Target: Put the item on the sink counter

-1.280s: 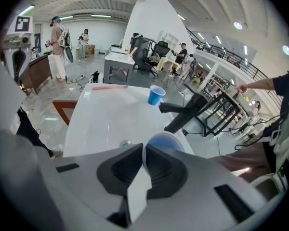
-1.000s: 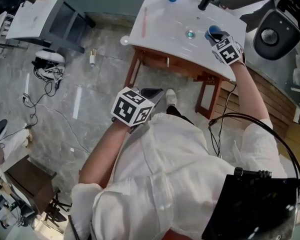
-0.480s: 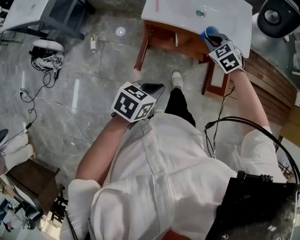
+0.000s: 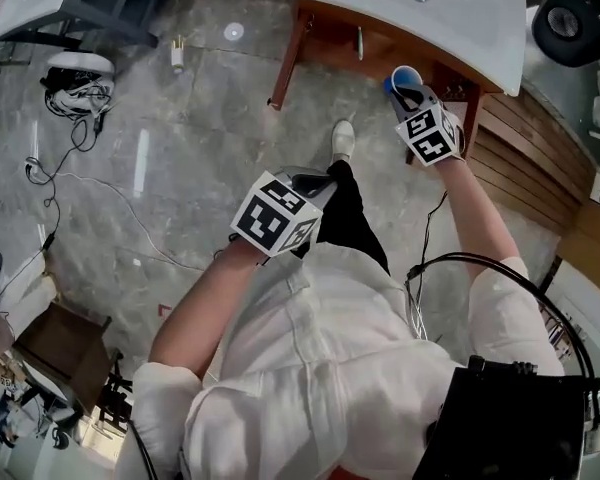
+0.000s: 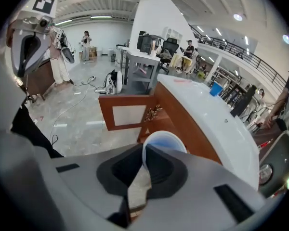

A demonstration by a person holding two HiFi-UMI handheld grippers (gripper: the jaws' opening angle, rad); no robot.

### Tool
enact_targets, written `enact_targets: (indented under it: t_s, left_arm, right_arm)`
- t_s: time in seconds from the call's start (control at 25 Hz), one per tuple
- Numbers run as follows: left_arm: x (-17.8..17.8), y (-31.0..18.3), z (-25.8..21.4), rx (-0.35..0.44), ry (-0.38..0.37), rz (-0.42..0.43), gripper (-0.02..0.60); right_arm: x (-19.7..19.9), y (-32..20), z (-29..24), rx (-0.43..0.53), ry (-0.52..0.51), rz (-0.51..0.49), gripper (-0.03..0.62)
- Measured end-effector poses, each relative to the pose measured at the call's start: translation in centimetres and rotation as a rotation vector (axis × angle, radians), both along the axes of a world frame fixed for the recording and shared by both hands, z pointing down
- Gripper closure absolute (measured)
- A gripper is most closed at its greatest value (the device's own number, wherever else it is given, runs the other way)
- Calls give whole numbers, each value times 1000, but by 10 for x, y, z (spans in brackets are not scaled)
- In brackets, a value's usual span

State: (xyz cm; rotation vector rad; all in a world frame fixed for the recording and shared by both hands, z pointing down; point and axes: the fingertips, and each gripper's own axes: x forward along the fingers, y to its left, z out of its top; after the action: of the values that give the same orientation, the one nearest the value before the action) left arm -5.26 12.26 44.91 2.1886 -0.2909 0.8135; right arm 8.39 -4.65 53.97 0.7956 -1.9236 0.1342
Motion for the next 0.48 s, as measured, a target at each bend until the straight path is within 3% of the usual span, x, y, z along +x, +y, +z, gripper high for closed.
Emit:
enact_targets:
  t_s: [0.48]
  left_arm:
    - [45,-28,76,-68,-30,-33,577]
  right_arm:
    - [46,-48,149,-25,32,88,574]
